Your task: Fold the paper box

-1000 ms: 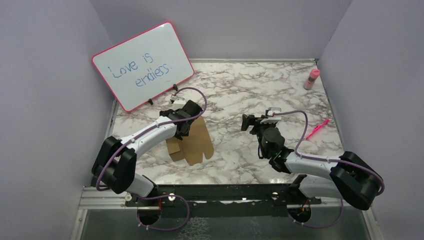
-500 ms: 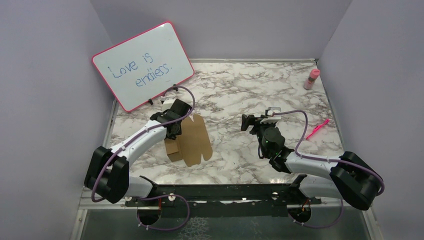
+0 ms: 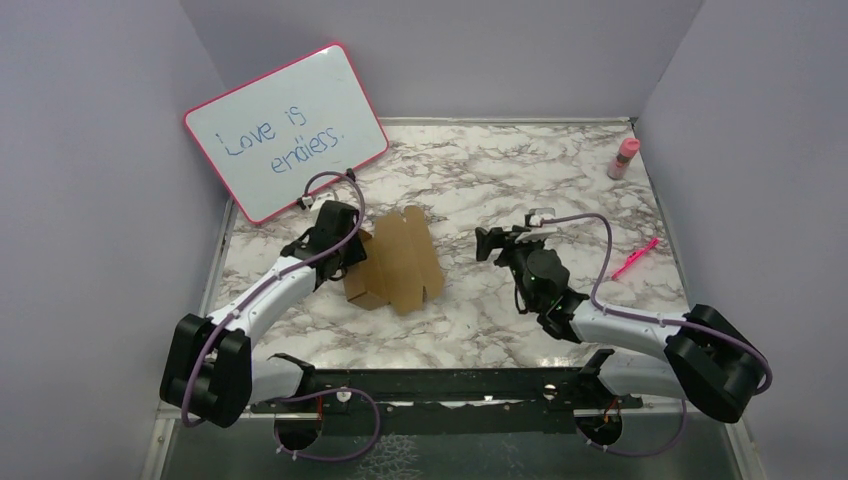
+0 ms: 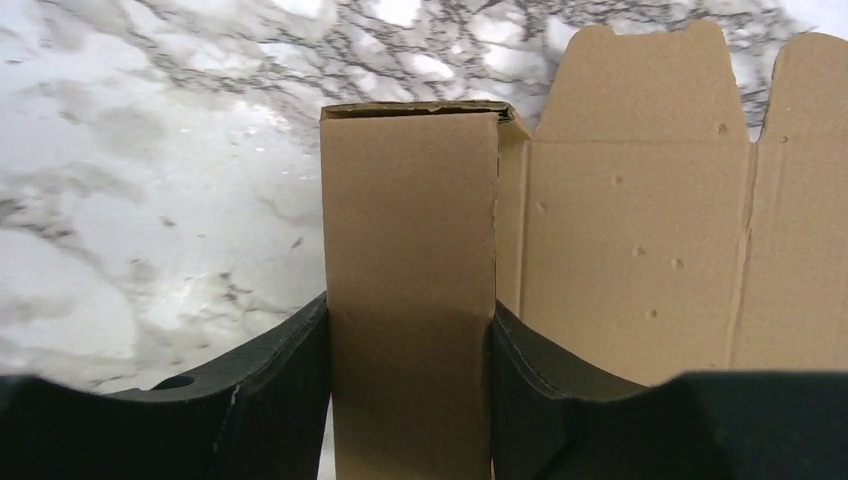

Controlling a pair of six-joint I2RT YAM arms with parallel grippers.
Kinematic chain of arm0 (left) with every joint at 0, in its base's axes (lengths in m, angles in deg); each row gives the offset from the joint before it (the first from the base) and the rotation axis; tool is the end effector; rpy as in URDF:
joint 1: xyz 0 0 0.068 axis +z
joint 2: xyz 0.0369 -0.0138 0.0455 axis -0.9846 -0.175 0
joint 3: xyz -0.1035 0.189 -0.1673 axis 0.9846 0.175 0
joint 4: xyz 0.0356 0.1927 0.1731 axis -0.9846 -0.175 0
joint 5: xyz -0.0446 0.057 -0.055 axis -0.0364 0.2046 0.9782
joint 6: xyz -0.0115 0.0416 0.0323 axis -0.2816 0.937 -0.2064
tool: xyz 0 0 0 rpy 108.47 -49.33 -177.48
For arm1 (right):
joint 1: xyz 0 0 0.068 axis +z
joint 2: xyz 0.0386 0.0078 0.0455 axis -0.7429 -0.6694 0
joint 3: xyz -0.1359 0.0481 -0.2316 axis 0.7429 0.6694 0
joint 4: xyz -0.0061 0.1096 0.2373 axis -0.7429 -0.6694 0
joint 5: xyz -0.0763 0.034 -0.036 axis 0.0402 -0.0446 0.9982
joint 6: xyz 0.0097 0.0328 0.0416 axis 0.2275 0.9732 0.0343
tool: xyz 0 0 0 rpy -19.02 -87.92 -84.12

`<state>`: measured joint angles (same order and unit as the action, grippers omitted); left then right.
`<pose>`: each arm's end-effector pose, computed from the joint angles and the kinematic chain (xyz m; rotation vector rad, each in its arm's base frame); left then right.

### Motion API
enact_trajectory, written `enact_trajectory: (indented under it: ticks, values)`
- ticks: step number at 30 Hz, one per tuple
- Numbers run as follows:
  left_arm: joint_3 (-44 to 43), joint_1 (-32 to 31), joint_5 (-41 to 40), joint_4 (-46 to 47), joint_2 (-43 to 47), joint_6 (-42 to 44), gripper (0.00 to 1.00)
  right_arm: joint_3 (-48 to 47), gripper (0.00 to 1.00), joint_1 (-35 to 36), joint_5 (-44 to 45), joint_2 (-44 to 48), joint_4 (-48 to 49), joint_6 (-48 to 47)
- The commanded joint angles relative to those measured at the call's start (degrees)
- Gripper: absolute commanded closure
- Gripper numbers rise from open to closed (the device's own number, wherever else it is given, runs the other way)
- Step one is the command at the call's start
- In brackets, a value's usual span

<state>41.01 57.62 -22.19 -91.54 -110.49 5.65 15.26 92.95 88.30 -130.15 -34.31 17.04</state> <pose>0.2318 -0.0848 0.2146 -0.3824 2.3899 -0.1172 0.1789 0.1513 0.2072 0.0200 1.6272 0.3352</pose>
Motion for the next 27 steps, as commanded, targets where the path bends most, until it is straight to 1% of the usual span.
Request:
enact_trajectory:
  ticks: [1, 4, 8, 11, 15, 19, 23, 27]
  values:
    - [4.6, 1.3, 11.2, 13.6, 0.5, -5.6, 0.48, -5.2, 0.11, -0.2, -8.1, 1.9, -6.0, -0.2]
    - [6.1, 1.5, 14.2, 19.2, -1.0, -8.0, 0.48, -10.5, 0.1, -0.3, -14.1, 2.1, -13.3, 0.7]
    - [7.5, 1.5, 18.6, 26.0, -3.7, -10.9, 0.48, -21.3, 0.1, -0.2, -21.8, -0.2, -27.6, 1.5]
    - [9.3, 1.5, 20.6, 31.2, -5.4, -13.5, 0.48, -28.8, 0.1, -0.3, -23.8, -3.1, -38.2, 1.7]
    - [12.0, 1.5, 22.3, 37.3, -7.3, -16.6, 0.48, -36.1, 0.1, -0.2, -25.7, -6.4, -48.3, 1.0]
    - [14.8, 1.5, 23.0, 41.0, -8.5, -18.7, 0.48, -41.5, 0.1, -0.2, -27.1, -10.5, -55.6, 0.4]
    - [16.1, 1.6, 23.9, 43.0, -9.5, -18.9, 0.47, -45.1, 0.11, -0.2, -28.1, -14.5, -59.5, 0.2]
    - [17.3, 1.6, 24.0, 44.3, -9.8, -18.8, 0.47, -48.9, 0.16, -0.2, -29.4, -18.5, -62.5, -0.1]
